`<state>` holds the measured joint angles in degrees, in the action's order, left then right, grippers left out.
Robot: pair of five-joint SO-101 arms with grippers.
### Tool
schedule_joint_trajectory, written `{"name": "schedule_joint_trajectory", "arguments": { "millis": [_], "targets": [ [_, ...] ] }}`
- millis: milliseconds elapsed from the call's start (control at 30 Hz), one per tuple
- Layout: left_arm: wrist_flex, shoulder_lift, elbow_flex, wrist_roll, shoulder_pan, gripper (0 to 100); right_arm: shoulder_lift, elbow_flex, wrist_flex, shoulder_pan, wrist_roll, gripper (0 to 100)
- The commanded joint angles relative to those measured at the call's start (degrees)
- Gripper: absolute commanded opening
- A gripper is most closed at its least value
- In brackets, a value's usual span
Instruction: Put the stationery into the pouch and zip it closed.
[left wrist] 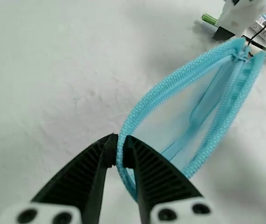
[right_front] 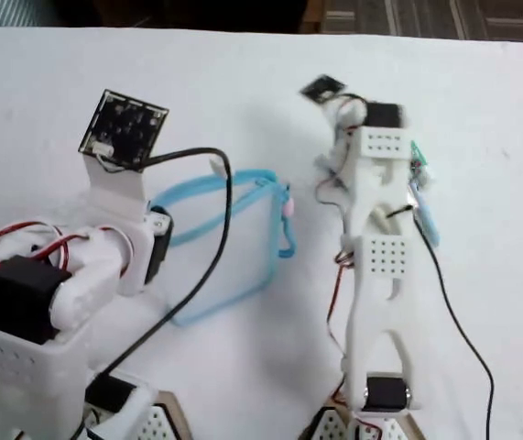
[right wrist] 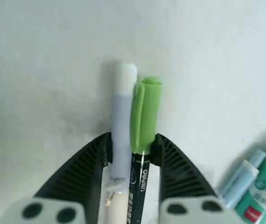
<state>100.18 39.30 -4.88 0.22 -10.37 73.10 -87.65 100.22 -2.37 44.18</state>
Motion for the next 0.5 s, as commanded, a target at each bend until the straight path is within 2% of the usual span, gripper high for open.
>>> {"name": "schedule_joint_trajectory", "arguments": {
  "millis": [0, 200, 467],
  "targets": [
    [0.1, -0.1, -2.7, -0.1, 0.3, 2, -7.4, -3.4, 1.2, -0.9, -1.9, 1.8],
    [0.1, 0.0, -2.6, 0.0, 0.3, 2, -13.3, 1.2, 1.4, -0.7, -13.4, 1.7],
    [0.1, 0.1, -2.6, 0.0, 0.3, 2, -32.5, 39.1, 1.3, -0.6, -13.9, 1.7]
  ]
}}
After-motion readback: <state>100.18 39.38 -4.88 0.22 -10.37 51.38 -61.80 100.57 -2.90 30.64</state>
